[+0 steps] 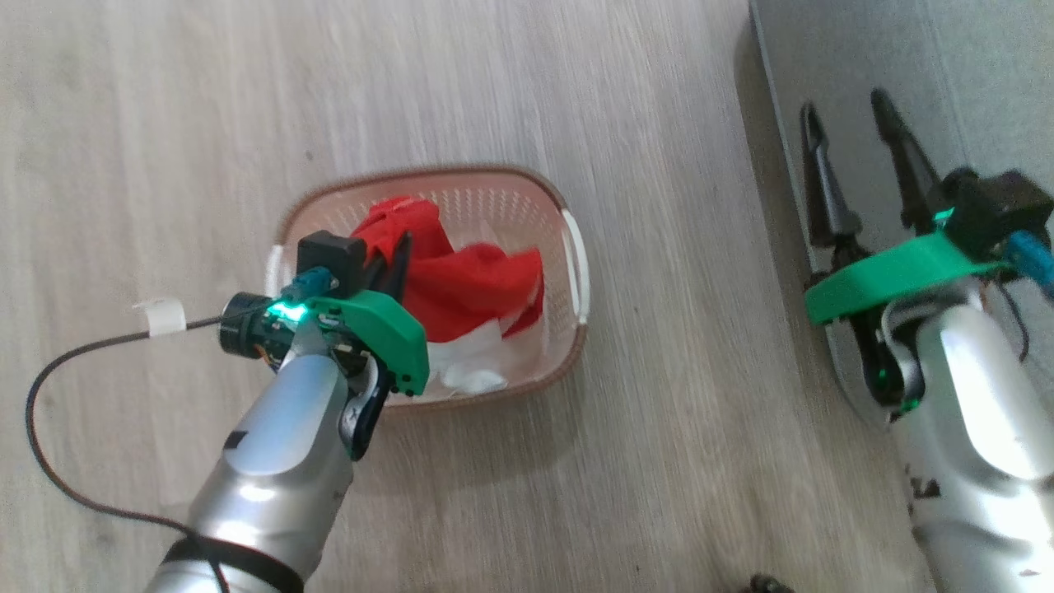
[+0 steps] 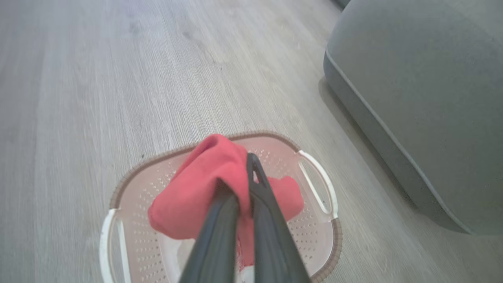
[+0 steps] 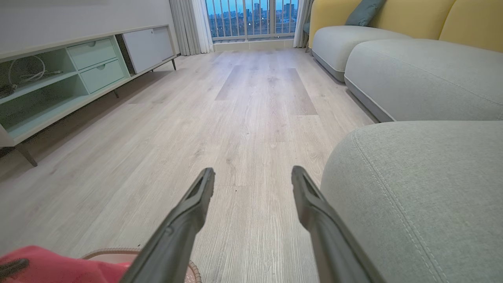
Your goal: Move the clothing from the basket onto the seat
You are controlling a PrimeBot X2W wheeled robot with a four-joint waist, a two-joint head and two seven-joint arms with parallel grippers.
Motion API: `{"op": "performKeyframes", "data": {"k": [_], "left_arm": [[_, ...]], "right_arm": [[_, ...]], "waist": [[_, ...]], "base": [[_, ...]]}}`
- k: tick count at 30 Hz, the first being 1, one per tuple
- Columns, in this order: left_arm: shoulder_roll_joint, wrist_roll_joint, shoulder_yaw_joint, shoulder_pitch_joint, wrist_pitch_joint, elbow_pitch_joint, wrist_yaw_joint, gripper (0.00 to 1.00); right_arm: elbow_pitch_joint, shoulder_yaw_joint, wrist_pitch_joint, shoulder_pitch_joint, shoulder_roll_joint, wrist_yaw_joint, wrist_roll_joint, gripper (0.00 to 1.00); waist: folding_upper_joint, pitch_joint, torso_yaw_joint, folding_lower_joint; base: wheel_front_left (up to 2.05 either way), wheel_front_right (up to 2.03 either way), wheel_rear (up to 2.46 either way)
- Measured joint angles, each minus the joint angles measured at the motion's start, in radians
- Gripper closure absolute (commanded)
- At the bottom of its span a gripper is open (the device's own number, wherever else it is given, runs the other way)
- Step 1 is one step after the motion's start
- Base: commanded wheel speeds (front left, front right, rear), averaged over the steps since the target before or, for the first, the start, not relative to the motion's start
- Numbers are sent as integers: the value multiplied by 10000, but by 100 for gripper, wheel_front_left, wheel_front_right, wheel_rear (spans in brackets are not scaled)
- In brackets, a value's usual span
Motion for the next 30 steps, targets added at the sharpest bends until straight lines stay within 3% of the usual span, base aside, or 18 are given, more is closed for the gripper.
{"op": "performKeyframes", "data": {"k": [13,30], "left_arm": [[-4,29,98,809,0,-2410,82,100],[-2,437,148,258,-10,-4798,13,100]], "right_arm": [[548,219,0,1081,-2,0,61,0],[1020,466,2,2099,35,0,63,0]], "waist": [[0,-2229,760,0],[0,-3715,949,0]], "base": [[0,0,0],[0,0,0]]}}
